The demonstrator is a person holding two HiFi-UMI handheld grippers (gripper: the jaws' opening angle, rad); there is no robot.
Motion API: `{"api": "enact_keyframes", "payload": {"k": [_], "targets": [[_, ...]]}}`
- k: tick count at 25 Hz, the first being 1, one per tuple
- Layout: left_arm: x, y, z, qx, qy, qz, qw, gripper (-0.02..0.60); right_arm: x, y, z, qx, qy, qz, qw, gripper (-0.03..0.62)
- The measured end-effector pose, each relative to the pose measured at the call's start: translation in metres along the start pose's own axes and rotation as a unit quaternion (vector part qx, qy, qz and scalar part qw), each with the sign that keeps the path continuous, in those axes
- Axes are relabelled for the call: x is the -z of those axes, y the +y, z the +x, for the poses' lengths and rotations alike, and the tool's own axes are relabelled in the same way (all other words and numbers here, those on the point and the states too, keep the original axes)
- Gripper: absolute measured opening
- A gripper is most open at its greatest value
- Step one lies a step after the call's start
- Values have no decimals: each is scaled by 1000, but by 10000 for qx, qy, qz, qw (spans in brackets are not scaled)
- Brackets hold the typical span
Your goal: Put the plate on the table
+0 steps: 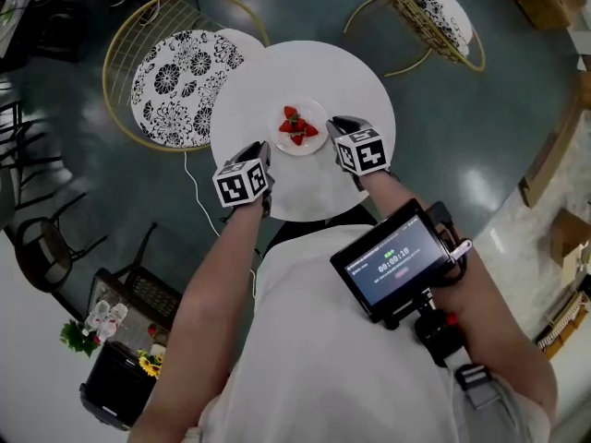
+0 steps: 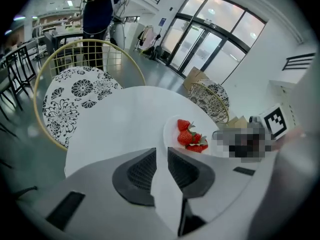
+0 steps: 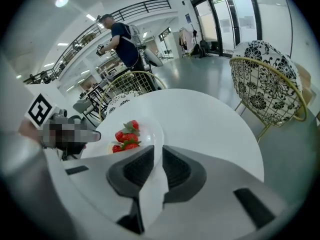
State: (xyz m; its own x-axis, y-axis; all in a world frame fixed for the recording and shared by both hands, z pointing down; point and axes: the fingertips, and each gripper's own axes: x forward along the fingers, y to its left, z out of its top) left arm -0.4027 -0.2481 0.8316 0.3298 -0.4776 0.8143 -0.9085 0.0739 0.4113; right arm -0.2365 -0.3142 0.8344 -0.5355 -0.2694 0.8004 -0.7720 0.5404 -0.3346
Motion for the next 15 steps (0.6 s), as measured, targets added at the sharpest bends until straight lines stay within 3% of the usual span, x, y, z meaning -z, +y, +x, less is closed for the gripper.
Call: {"api": "enact_keyframes", "payload": {"k": [4,5,7,15], "targets": [[11,17,-16,13,-241,-151,9996,64,1,9,0,-170,-5,-216,9996,51],[16,17,-23,-10,-312,-207,9993,27,3,11,-6,-210,-18,-263,9994,50],[30,6,-40,-54,-426,-341,9985,5,9,13,-28,-285,-71,-338,9990,6],[78,-44,-80,51,-701,-584,9958,5,28,33,-90,-1040,-546,-291,9927,6]]}}
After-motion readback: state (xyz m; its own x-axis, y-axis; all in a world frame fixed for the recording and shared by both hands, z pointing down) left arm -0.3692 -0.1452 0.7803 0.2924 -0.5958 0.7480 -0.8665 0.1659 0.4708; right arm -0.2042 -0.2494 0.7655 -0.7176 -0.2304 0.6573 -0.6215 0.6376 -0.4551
